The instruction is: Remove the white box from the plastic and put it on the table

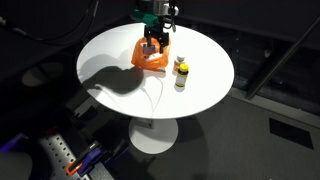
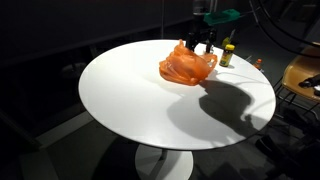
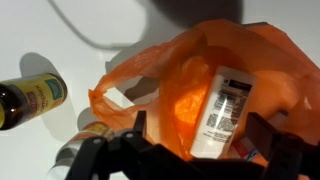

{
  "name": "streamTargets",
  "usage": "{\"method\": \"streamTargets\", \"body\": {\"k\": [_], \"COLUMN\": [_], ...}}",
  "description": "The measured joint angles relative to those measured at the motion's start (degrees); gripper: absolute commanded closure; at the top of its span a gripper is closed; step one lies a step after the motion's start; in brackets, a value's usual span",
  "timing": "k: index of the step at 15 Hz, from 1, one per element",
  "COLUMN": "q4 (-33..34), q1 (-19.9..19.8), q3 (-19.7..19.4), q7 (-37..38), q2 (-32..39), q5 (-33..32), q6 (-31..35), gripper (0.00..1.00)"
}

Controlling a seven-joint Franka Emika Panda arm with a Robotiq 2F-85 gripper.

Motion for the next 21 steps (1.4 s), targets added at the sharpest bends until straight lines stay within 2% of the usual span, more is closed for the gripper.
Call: {"method": "streamTargets", "body": {"k": [7, 14, 15, 16, 21], "q4": [6.31, 10.33, 10.74, 11.06, 12.20], "q1": [1.92, 2.72, 2.71, 2.71, 2.70], "q3": [-0.06, -0.06, -0.06, -0.07, -0.16], "q7": [0.36, 0.69, 0.70, 0.73, 1.91], "q2": [6.84, 10.70, 11.11, 11.47, 12.52], "q5": [0.00, 0.05, 0.06, 0.07, 0.13], "q6": [-1.06, -2.02, -2.01, -2.00, -1.99], "gripper": [0.00, 0.01, 0.08, 0.23, 0.63]}}
